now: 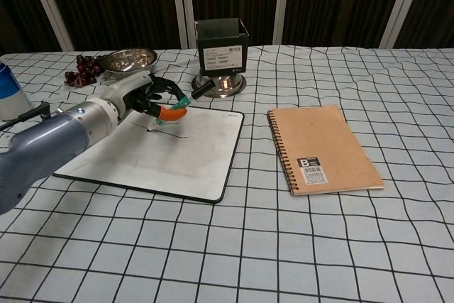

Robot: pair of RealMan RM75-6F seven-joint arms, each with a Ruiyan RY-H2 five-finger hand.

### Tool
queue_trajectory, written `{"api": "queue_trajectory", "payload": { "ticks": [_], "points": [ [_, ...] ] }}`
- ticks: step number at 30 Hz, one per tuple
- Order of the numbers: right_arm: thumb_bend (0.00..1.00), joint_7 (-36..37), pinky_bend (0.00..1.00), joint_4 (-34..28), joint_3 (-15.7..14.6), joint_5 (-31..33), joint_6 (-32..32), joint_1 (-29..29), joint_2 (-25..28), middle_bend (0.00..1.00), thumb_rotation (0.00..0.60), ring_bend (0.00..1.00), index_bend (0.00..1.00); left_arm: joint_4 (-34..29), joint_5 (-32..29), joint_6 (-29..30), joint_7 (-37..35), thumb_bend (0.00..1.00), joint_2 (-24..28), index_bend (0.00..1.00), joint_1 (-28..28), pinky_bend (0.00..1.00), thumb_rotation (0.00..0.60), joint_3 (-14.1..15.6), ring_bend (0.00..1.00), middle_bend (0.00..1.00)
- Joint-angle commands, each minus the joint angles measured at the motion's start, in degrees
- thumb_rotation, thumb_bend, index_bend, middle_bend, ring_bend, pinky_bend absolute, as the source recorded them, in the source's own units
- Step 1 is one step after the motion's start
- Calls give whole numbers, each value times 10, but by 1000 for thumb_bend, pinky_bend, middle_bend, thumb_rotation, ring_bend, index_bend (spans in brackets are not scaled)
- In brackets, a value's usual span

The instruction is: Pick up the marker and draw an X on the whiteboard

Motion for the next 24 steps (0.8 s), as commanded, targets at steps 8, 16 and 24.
{"api": "queue_trajectory", "payload": {
  "ticks": [8, 16, 24],
  "points": [
    [348, -5, 0, 2, 1, 0, 5, -1, -4, 0, 600, 0, 0, -132, 7, 49, 17, 569, 79, 751, 66, 14, 600, 22, 0, 271],
    [348, -3, 0, 0, 2, 1, 4, -1, -3, 0, 600, 0, 0, -190, 2, 65, 28, 569, 111, 751, 62, 14, 600, -10, 0, 271],
    [348, 4, 0, 0, 2, 2, 0, 1, -1, 0, 600, 0, 0, -171, -13, 47, 47, 568, 92, 751, 27, 14, 600, -33, 0, 270]
  ]
}}
